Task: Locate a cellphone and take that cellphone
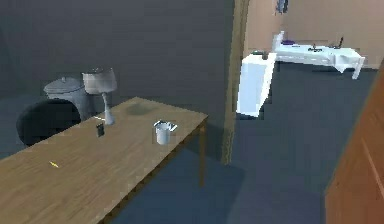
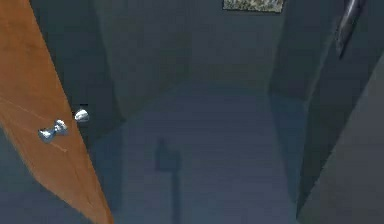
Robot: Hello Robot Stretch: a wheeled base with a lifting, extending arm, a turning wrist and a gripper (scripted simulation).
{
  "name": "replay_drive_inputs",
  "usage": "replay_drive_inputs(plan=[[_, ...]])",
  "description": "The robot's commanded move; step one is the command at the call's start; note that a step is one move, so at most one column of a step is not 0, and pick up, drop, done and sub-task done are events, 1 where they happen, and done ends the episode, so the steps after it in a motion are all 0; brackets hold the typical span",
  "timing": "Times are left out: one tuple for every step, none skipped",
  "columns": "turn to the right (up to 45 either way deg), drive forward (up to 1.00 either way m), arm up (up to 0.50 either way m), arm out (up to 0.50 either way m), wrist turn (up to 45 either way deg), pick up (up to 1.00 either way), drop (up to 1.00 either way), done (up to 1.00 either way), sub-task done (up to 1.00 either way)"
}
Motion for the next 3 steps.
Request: replay_drive_inputs(plan=[[0.0, 0.6, 0.0, 0.0, 0.0, 0.0, 0.0, 0.0, 0.0], [-45.0, 0.0, 0.0, 0.0, 0.0, 0.0, 0.0, 0.0, 0.0], [-45.0, 0.0, 0.0, 0.0, 0.0, 0.0, 0.0, 0.0, 0.0]])
